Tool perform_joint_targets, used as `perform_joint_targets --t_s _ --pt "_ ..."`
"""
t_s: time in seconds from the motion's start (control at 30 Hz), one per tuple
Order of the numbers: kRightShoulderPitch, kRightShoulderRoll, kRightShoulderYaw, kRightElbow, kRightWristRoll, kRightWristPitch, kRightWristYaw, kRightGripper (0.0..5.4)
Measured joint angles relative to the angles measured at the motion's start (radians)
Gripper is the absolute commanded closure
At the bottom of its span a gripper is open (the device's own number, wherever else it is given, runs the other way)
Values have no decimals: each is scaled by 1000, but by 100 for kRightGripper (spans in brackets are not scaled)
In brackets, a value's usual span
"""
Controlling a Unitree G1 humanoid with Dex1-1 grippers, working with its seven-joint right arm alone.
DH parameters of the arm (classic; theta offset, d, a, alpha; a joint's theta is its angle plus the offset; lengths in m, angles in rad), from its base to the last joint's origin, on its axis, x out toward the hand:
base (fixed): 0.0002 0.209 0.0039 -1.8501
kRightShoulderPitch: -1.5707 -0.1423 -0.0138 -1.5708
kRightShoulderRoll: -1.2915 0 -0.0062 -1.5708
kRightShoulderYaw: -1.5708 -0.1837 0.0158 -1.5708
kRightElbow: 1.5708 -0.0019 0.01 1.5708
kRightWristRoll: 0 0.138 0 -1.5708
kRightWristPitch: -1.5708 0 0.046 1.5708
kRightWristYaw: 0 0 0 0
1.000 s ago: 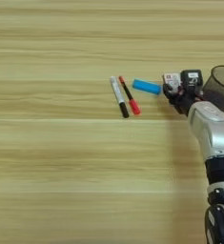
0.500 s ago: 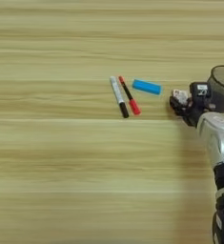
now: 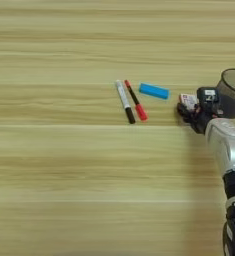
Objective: Move the objects on the table
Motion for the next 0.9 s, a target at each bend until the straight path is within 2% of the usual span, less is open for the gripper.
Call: perform_joint_targets --t_s 0.33,0.57,0.77,0.87,0.9 --pt "0 0 7 -57 -2 -6 -19 101" --pt "-29 3 61 -82 -16 -6 -13 7" --pt "-125 4 113 9 -47 -45 -2 3" --pt "-192 4 128 147 -62 -87 -2 3" --pt "-197 4 129 155 -62 -88 -2 3"
